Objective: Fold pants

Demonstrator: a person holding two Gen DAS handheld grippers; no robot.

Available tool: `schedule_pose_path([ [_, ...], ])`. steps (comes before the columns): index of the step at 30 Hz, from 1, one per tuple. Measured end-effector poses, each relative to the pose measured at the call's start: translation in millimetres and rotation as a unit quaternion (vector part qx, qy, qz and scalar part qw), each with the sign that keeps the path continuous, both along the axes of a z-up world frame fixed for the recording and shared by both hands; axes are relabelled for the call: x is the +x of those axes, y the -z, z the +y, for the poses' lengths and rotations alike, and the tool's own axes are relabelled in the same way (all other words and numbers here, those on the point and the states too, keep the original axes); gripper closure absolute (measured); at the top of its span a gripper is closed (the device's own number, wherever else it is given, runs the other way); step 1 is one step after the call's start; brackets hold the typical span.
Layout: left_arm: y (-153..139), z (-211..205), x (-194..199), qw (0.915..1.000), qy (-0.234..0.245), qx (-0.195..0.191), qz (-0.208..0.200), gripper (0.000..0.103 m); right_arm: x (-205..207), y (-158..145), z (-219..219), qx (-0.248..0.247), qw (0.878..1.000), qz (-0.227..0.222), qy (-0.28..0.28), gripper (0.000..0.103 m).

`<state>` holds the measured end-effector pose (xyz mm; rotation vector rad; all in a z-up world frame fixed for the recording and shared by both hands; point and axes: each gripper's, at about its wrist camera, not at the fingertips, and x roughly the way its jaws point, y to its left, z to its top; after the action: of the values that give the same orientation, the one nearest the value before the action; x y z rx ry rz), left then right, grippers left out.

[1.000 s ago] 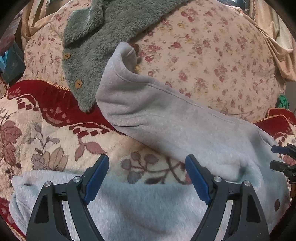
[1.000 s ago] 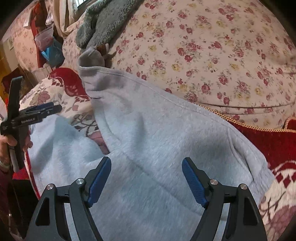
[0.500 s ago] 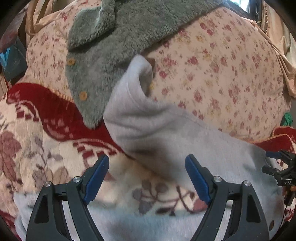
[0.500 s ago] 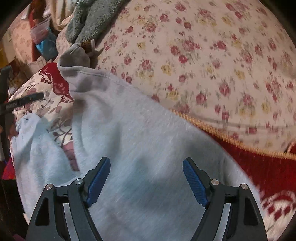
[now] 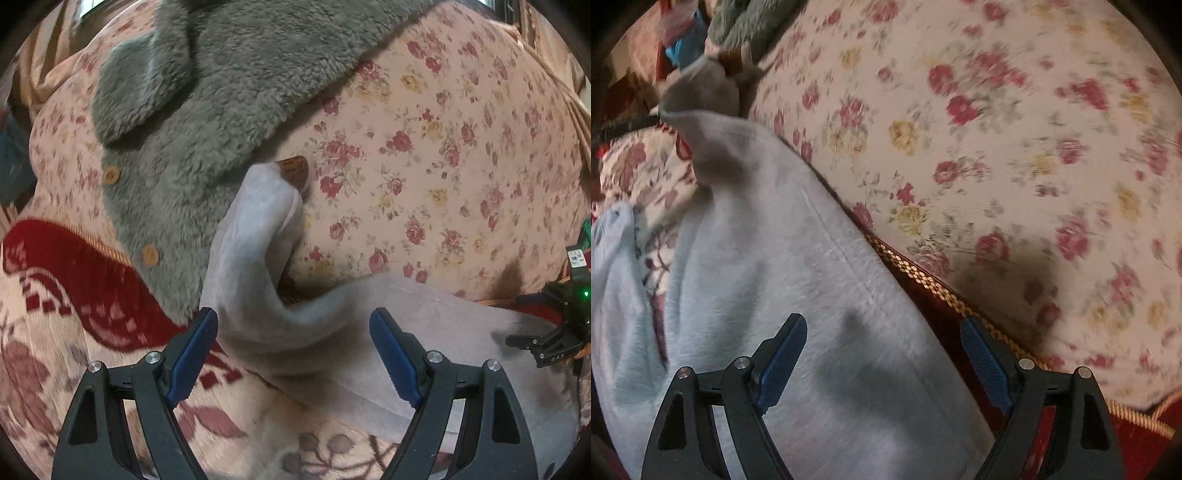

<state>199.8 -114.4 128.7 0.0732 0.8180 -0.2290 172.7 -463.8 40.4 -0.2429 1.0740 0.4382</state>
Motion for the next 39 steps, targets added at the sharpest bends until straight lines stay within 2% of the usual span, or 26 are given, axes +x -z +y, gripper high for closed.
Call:
schedule_pose_path([
  [4,-1,-4,16,0.9992,-0.008,0.038,-0.008,0.019,11,12,10,-0.020,0.999,0.015,-0.031,0.014],
  [8,5,-4,35,0.9980,-0.015,0.062,0.001,0.019,20,16,17,-0.036,0.998,0.015,-0.044,0.014],
  [12,16,-2,49,0.9976,-0.019,0.066,0.013,0.019,33,22,22,-0.018,0.998,0.035,-0.039,0.014],
  [13,18,0,51,0.9981,-0.019,0.056,0.015,0.024,35,25,24,-0.015,0.998,0.042,-0.037,0.015],
  [14,20,1,53,0.9986,-0.017,0.046,0.018,0.055,35,27,27,-0.017,0.998,0.043,-0.037,0.017],
  [15,22,2,56,0.9986,-0.012,0.042,0.028,0.078,33,28,30,-0.022,0.998,0.041,-0.040,0.036],
  [16,25,2,58,0.9978,-0.015,0.053,0.036,0.094,31,29,34,-0.030,0.998,0.039,-0.045,0.054],
  [17,25,4,57,0.9978,-0.015,0.055,0.034,0.094,28,30,39,-0.046,0.997,0.034,-0.046,0.077],
  [18,24,5,56,0.9980,-0.010,0.053,0.033,0.094,23,30,43,-0.054,0.997,0.033,-0.050,0.086],
  [19,22,5,53,0.9980,-0.007,0.054,0.031,0.094,17,28,47,-0.055,0.996,0.037,-0.056,0.090],
  [23,6,24,37,0.9993,-0.013,0.027,0.021,0.094,-3,5,54,-0.078,0.995,0.001,-0.064,0.092],
  [26,-9,45,27,0.9991,-0.039,0.003,0.020,0.094,-15,-32,51,-0.085,0.995,-0.044,-0.040,0.093],
  [31,-27,77,8,0.9975,-0.059,-0.034,0.021,0.094,-45,-80,56,-0.111,0.989,-0.091,-0.029,0.093],
  [36,-37,97,-21,0.9965,-0.063,-0.053,0.016,0.094,-85,-122,59,-0.113,0.987,-0.111,-0.033,0.093],
  [39,-41,116,-45,0.9948,-0.063,-0.078,0.017,0.094,-118,-147,69,-0.105,0.986,-0.120,-0.041,0.093],
])
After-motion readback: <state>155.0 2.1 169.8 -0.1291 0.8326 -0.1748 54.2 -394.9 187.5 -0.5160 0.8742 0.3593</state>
